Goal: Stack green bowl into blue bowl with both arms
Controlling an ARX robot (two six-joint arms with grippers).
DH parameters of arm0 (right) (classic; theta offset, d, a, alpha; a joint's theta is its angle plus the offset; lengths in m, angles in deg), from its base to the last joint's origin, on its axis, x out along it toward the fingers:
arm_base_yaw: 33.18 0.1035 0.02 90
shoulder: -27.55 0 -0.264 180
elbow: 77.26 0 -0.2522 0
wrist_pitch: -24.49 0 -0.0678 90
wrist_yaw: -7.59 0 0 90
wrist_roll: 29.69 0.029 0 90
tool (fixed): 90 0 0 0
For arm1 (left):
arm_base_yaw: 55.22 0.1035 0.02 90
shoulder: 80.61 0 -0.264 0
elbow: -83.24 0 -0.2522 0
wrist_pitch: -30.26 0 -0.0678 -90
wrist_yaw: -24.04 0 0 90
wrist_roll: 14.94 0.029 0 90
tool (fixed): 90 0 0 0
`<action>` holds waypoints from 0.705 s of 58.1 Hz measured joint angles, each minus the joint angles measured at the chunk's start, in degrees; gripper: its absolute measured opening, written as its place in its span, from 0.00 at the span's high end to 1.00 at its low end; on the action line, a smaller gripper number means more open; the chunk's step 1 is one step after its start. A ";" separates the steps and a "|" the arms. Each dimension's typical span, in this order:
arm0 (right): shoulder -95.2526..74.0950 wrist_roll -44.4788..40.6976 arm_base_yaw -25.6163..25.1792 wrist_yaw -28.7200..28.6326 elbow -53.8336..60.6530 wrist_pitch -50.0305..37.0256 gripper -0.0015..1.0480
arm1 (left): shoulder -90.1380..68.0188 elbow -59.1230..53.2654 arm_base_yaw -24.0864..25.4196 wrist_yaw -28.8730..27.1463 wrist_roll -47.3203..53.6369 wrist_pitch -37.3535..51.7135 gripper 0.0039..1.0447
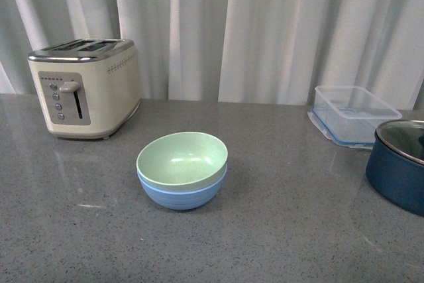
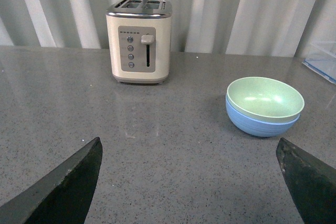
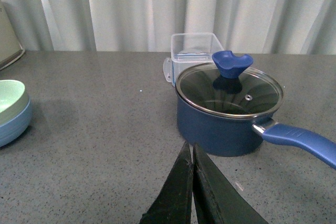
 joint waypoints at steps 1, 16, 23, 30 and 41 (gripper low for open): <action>0.42 0.00 0.00 0.00 0.00 0.33 0.99 | 0.02 0.00 0.00 0.00 0.00 0.00 0.06; 10.40 0.00 0.00 -0.02 0.26 9.40 0.99 | 0.02 0.00 0.00 0.00 0.00 0.00 0.06; 15.47 0.00 0.00 -0.02 0.26 14.14 0.99 | 0.02 0.00 0.00 0.00 0.00 0.00 0.06; 19.17 0.00 0.00 -0.02 0.26 17.70 0.99 | 0.02 0.00 0.00 0.00 0.00 0.00 0.06; 23.82 0.00 0.00 -0.02 0.28 22.25 0.99 | 0.02 0.00 0.00 0.00 0.00 0.00 0.06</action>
